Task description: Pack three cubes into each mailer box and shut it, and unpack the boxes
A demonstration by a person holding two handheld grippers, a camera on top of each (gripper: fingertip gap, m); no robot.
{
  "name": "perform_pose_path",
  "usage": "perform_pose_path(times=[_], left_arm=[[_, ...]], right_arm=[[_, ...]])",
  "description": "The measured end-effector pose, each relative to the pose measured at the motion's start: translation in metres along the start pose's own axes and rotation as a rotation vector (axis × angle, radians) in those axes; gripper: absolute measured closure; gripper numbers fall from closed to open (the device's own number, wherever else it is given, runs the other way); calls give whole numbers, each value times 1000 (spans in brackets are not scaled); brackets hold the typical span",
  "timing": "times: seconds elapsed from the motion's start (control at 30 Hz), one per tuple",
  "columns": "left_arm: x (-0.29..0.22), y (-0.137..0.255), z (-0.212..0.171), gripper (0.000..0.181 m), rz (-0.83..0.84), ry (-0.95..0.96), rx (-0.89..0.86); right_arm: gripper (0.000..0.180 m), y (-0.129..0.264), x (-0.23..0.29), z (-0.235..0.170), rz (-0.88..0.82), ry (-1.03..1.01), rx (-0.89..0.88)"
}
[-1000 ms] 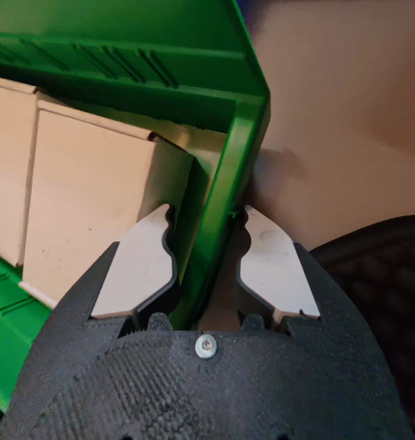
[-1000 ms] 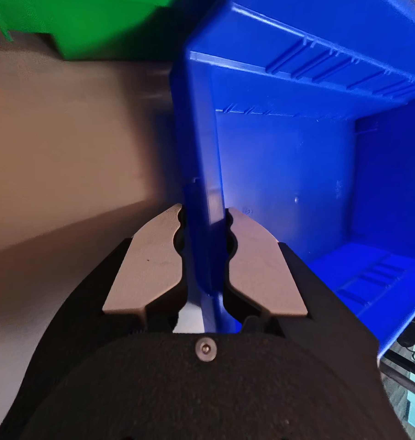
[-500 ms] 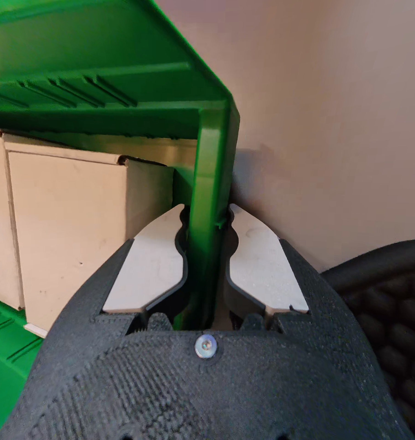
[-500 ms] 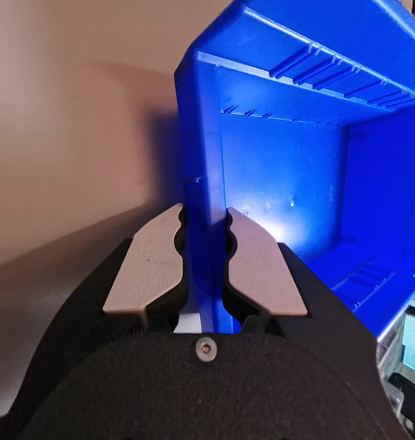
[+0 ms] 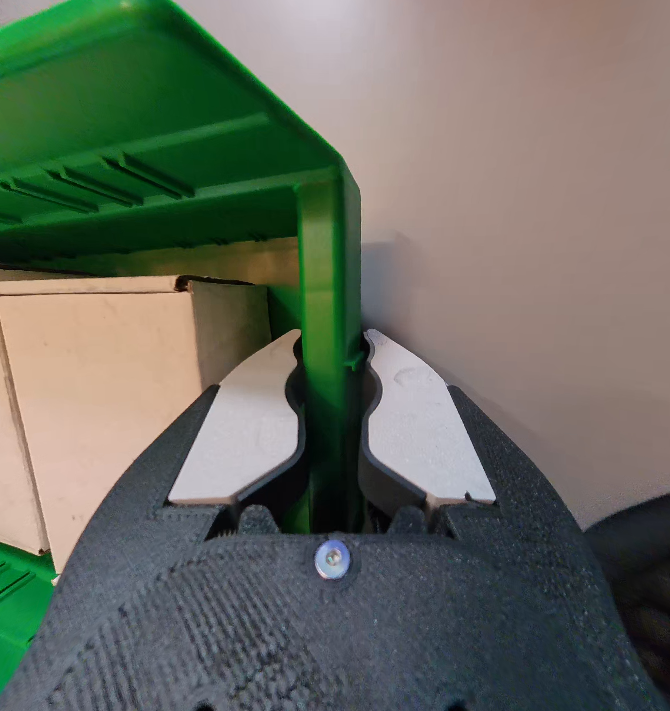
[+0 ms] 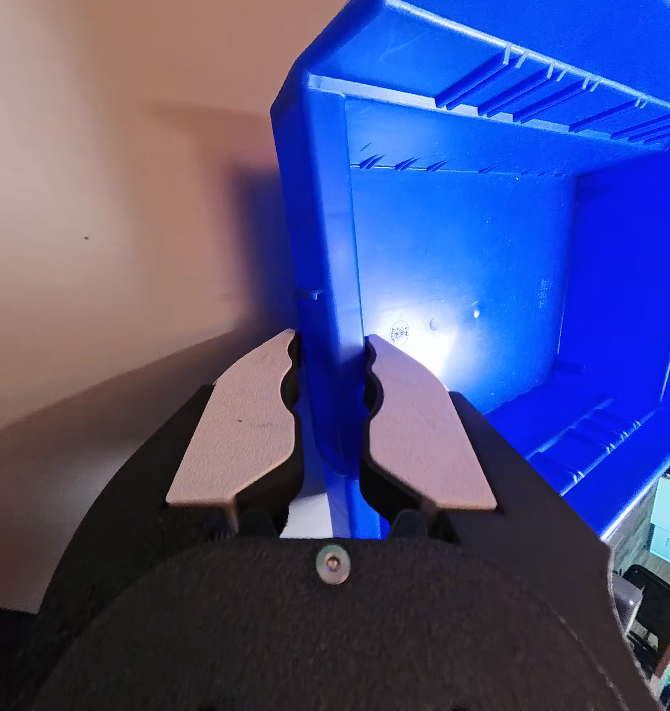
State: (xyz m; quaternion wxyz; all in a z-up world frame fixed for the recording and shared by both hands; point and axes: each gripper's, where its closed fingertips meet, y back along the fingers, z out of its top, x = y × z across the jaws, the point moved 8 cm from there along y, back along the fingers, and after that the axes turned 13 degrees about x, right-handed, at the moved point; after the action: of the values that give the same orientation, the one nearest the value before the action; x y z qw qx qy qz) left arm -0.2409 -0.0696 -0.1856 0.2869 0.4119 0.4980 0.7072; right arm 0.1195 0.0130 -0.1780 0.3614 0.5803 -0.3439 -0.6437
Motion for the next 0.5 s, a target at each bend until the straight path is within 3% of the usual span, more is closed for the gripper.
perform_pose_path(times=[0.37,0.5], left_arm=[[35,-10,-8,154,39,44,17],[35,-1,-10,146,80,89,-44]], right_arm=[[146,-9,-15,-9,-56,-84,18],[133,11,-11,-6,-48,-214,-137]])
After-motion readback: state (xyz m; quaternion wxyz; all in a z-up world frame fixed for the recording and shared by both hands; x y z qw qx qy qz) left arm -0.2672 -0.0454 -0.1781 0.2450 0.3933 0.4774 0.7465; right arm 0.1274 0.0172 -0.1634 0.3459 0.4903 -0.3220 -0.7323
